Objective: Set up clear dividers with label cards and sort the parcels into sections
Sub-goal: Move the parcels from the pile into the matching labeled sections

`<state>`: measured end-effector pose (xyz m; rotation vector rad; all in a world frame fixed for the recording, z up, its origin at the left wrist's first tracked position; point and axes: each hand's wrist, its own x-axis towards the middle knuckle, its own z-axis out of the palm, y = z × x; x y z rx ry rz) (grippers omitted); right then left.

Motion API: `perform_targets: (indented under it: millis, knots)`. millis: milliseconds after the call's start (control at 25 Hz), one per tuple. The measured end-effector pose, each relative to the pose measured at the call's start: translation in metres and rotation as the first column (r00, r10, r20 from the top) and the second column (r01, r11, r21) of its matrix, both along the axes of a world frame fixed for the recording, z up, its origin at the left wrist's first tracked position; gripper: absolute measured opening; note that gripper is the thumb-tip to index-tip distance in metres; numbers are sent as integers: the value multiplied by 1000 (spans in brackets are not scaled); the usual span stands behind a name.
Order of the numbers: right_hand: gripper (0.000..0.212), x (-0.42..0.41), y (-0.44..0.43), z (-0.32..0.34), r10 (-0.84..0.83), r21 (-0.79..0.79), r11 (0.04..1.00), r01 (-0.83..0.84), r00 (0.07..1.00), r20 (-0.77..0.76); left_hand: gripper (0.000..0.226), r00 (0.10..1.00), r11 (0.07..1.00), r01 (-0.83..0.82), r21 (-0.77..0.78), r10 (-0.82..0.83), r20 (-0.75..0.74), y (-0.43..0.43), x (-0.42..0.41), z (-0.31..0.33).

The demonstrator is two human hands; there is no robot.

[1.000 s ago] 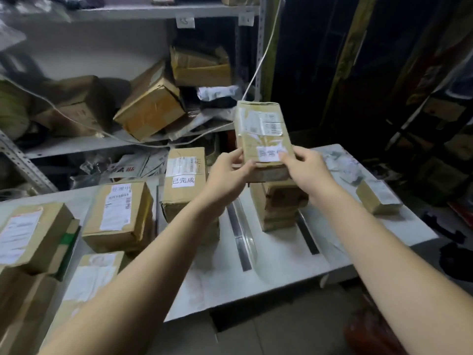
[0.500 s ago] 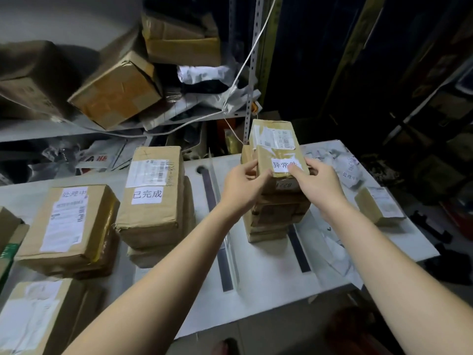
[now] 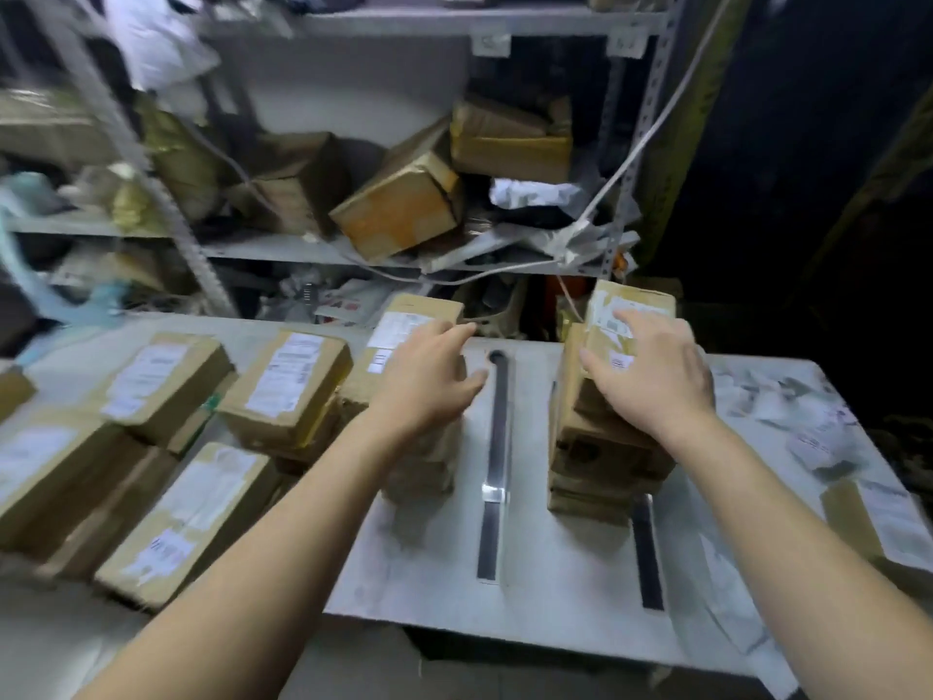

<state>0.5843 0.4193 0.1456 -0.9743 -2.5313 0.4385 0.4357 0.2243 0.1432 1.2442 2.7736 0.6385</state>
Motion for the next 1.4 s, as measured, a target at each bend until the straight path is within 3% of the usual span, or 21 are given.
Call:
perform_targets:
  millis: [200,600,920,1120,1400]
  knots:
    - [70,-65,-82,13,356,-12,935,-356,933,62,64,944,928,-293,-229,244,-220,-129,-18,22]
    - [68,-191,-341,10,693,-2,718,-696,715,98,65,783,751,-622,-222,595,-182,-402,-53,10]
    - [67,-300,-557,7,742,11,658,-753,652,155,67,777,746,-629,-218,597,-198,-599,-153,-1]
    - [66,-387,-622,-7,724,-20,678,-734,664,184,68,780,752,-626,-208,603,-170,-668,-245,-17]
    - [64,-553,-677,-62,729,-169,684,-709,658,188,62,776,713,-616,-335,622,-105,-727,-401,-60]
